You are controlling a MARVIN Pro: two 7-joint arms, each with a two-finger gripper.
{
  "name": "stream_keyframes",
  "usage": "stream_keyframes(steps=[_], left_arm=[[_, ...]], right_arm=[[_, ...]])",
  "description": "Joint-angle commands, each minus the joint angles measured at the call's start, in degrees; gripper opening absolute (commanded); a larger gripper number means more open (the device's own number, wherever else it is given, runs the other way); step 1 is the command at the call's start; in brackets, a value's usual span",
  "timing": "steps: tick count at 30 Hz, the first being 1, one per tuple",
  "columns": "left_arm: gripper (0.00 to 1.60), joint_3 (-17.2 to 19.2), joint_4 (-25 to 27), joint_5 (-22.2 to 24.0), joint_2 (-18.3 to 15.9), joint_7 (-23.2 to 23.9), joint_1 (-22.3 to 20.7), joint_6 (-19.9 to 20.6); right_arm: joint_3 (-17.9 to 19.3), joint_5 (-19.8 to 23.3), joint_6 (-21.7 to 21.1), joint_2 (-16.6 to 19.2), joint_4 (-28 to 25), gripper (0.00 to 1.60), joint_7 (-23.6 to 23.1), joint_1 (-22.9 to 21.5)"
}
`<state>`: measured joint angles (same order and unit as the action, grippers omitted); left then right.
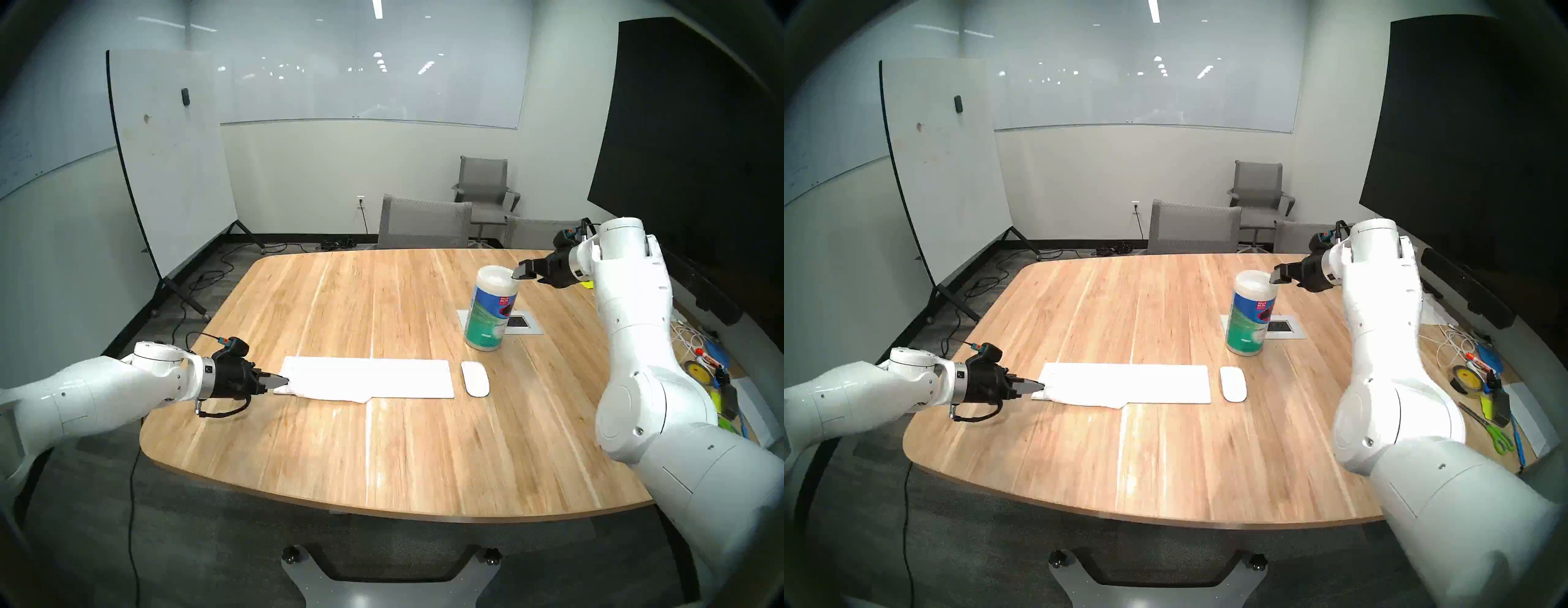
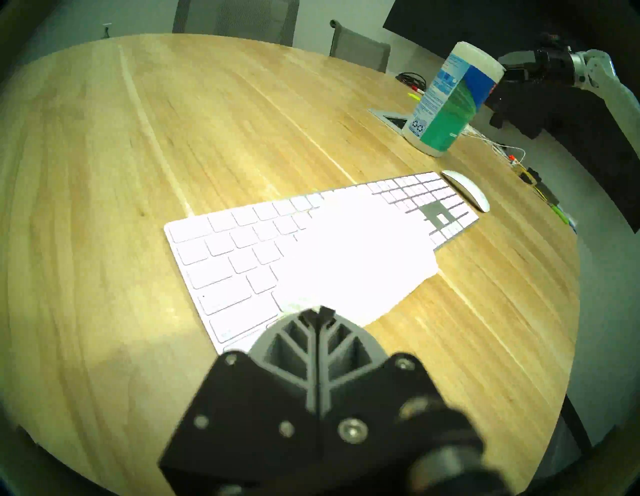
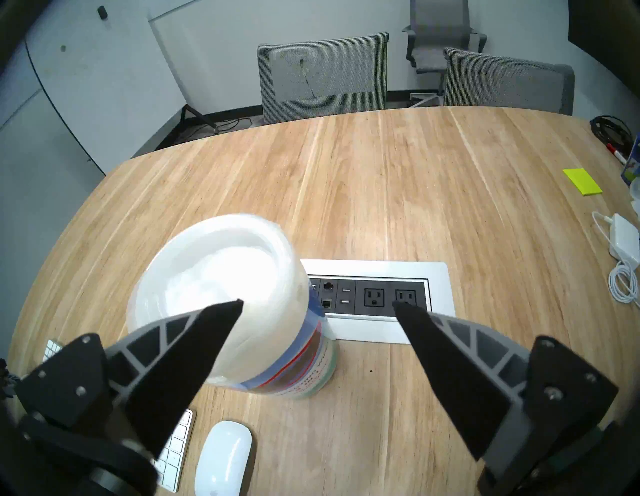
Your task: Wipe the keyboards and mice with a disinfecting wipe, then set the wipe down
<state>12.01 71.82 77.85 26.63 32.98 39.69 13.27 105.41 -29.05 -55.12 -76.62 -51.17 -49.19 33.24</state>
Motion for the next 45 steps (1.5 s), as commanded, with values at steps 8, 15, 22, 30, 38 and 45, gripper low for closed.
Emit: stream_keyframes(steps=[8, 15, 22, 30, 38, 45], left_arm=[[0.00, 1.3, -1.9, -0.4, 0.5, -0.7, -2.6, 1.3], [0.00, 1.3, -3.4, -0.5, 1.0, -0.6, -2.9, 1.9], [0.00, 1.3, -3.7, -0.3, 1.1, -0.7, -2.6, 2.0], [0.00, 1.2, -2.5, -0.4, 0.3, -2.9, -2.5, 2.7], [0.00, 0.8, -2.1, -0.8, -0.7, -4.8, -2.4, 3.4], [0.00, 0.9, -1.4, -0.7, -0.9, -4.8, -2.5, 3.2]], right_arm=[[0.1, 0.3, 0.1, 0.0, -1.0, 1.60, -0.5, -1.4], [0.1, 0.3, 0.1, 0.0, -1.1, 1.60, -0.5, -1.3], [0.1, 0.3, 0.1, 0.1, -1.1, 1.60, -0.5, -1.3], [0.1, 0.3, 0.1, 0.1, -1.1, 1.60, -0.5, -1.3], [0.1, 0.3, 0.1, 0.1, -1.1, 1.60, -0.5, -1.3], [0.1, 0.3, 0.1, 0.1, -1.1, 1.60, -0.5, -1.3]])
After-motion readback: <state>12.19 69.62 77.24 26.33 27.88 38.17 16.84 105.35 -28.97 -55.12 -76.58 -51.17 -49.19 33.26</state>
